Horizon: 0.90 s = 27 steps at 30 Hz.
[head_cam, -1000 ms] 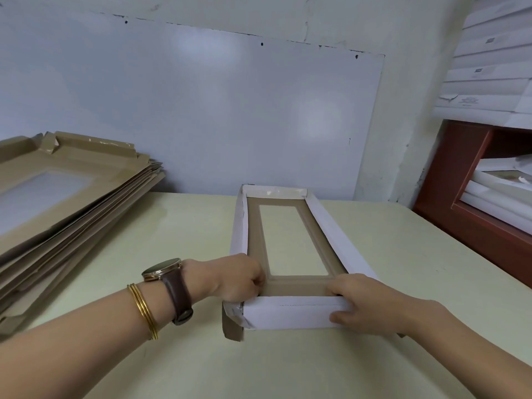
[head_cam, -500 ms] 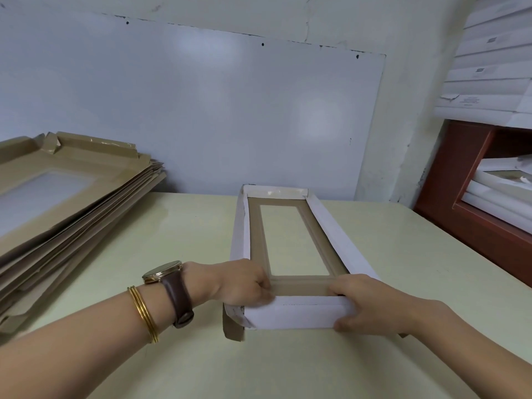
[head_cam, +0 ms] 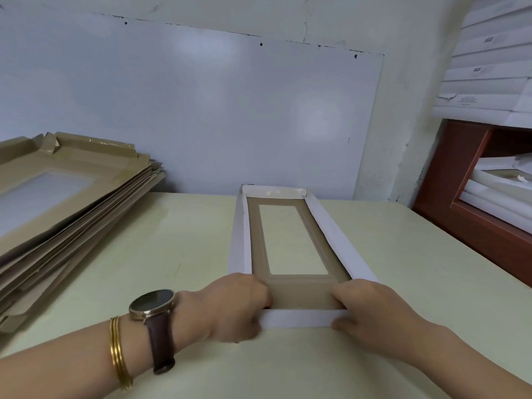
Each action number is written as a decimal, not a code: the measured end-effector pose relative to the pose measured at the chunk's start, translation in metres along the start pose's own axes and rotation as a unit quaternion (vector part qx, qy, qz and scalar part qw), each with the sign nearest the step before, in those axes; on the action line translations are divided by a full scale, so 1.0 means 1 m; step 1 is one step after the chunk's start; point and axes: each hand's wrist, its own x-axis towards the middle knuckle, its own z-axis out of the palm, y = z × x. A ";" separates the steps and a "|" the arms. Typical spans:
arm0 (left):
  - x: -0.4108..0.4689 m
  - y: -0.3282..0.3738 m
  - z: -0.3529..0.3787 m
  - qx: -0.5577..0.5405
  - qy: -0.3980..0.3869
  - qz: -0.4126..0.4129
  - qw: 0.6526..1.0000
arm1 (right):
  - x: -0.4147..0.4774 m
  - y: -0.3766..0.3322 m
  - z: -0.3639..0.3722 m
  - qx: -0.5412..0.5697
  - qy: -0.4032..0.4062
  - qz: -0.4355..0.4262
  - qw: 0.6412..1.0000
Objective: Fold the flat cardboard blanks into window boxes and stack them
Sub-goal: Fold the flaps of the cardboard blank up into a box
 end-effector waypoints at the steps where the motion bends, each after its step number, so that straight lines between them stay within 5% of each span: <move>1: -0.002 0.003 0.002 0.020 0.011 0.004 1.000 | -0.003 -0.002 0.002 -0.005 0.006 0.000 1.000; 14: -0.025 0.021 0.019 0.228 -0.024 0.020 0.973 | -0.038 -0.009 0.014 0.051 0.031 -0.008 0.998; 27: -0.005 -0.005 0.030 0.067 0.024 -0.093 0.993 | 0.008 -0.015 0.016 0.106 0.037 -0.011 0.994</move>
